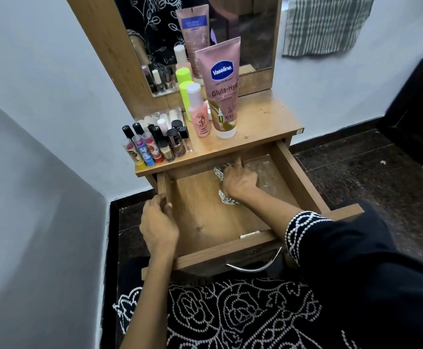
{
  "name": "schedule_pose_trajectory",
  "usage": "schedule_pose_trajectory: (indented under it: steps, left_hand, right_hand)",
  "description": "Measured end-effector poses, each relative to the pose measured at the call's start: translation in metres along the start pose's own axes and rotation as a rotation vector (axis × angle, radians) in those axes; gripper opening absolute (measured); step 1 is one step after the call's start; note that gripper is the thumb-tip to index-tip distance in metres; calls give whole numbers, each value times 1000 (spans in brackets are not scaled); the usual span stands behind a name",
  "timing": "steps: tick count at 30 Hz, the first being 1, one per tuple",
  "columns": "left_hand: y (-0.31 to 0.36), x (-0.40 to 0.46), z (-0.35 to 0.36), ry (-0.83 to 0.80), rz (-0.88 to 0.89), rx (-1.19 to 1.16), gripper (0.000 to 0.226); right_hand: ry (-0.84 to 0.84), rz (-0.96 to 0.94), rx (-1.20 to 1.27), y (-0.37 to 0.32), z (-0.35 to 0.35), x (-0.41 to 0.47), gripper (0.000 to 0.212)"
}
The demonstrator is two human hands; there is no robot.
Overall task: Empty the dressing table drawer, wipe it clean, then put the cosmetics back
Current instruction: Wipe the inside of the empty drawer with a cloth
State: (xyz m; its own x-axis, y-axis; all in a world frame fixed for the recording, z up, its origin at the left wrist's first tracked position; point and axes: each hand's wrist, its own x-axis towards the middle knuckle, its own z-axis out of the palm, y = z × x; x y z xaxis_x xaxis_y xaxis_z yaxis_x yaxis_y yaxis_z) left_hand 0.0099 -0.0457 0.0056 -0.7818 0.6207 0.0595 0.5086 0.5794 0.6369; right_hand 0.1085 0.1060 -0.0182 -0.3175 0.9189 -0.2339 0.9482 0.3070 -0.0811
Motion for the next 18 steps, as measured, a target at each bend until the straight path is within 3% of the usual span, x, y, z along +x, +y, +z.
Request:
schedule_pose_trajectory:
  steps: [7, 9, 11, 13, 15, 18]
  left_hand:
    - [-1, -2, -1, -4, 1, -14, 30]
    - [-1, -2, -1, -2, 1, -14, 30]
    - [-1, -2, -1, 2, -5, -16, 30]
    - [-1, -1, -1, -1, -5, -12, 30]
    - [0, -1, -1, -4, -9, -2, 30]
    - [0, -2, -2, -13, -14, 7, 31]
  right_hand:
    - [-28, 192, 99, 7, -3, -6, 45]
    - [-14, 41, 18, 15, -5, -19, 46]
    - [-21, -286, -188, 26, -10, -36, 40]
    - [-140, -553, -326, 44, -15, -48, 34]
    - [-216, -603, -362, 64, -23, -46, 30]
    - [-167, -429, -250, 76, -28, -24, 34]
